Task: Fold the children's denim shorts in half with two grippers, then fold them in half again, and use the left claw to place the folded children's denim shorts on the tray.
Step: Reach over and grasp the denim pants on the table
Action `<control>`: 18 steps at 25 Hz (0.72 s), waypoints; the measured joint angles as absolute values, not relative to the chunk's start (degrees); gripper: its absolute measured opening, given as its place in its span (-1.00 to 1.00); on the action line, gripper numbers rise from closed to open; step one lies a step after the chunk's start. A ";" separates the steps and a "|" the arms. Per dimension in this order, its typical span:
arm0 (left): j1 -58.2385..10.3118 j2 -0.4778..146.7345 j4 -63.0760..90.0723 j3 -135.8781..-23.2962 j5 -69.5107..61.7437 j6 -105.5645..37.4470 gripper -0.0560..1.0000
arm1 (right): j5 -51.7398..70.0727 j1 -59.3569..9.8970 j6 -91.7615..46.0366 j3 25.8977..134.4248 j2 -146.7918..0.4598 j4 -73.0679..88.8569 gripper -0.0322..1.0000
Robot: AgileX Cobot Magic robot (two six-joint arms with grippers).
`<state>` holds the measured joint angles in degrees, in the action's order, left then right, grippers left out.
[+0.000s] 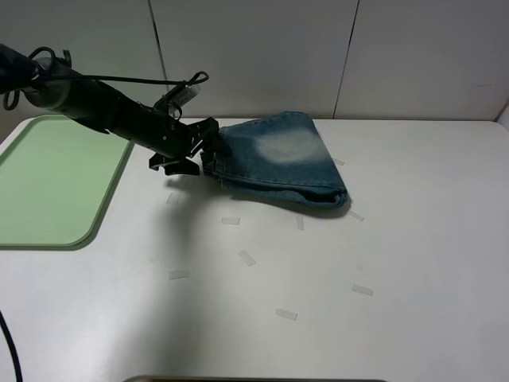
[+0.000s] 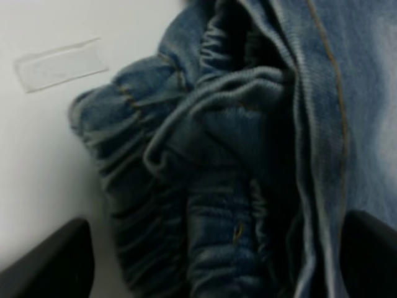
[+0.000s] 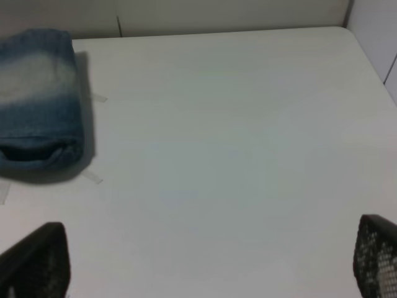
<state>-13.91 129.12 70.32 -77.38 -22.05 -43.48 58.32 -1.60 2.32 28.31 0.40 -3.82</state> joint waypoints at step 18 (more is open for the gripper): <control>-16.29 130.75 72.07 -78.40 -19.73 -43.45 -0.02 | 58.32 -1.60 2.32 28.31 0.40 -3.82 0.41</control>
<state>-16.29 130.75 72.07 -78.40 -19.73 -43.45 58.32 -1.60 2.32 28.31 0.40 -3.82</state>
